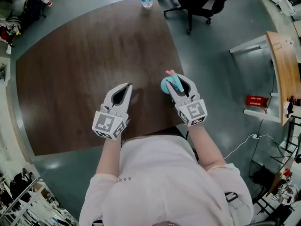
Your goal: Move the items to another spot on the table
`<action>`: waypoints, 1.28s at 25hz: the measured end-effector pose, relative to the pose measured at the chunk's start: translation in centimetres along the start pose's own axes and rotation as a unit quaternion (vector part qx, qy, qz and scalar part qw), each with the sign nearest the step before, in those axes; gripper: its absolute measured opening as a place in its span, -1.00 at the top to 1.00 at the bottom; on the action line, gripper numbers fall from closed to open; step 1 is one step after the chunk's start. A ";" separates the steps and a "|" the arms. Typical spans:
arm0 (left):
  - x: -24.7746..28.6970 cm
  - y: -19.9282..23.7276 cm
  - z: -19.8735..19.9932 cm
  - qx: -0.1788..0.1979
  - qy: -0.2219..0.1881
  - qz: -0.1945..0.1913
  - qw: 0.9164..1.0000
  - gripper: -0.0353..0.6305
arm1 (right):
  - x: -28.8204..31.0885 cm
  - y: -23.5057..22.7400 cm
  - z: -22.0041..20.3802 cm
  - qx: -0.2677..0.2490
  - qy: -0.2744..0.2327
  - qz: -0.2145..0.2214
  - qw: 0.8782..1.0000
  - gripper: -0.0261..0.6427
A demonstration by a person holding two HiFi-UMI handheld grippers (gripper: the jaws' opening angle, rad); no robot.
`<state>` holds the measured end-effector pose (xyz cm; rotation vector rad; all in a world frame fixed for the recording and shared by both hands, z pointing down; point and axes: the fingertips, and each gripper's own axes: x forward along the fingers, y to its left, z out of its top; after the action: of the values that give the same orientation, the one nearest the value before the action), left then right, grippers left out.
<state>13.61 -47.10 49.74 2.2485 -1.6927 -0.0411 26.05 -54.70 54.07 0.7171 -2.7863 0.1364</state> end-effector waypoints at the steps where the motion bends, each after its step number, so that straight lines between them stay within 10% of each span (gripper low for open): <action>1: -0.2 -0.2 0.1 0.000 -0.001 -0.002 1.000 0.87 | -0.2 0.0 0.1 -0.001 -0.001 -0.005 1.000 0.44; 15: -7.9 0.9 2.6 0.016 -0.005 -0.038 0.999 0.87 | -8.7 4.3 2.2 0.050 -0.016 -0.182 0.982 0.28; 26: -16.1 -2.1 2.2 0.032 -0.033 -0.042 0.998 0.87 | -12.7 12.3 2.1 0.038 -0.038 -0.168 0.984 0.94; 32: -22.0 -5.3 0.6 0.042 -0.042 -0.024 0.998 0.87 | -15.5 17.5 0.7 0.043 -0.035 -0.118 0.992 0.94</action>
<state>11.97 -25.29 43.99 2.3792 -1.7126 -0.0786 30.51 -32.36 48.68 1.0837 -2.7473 0.1894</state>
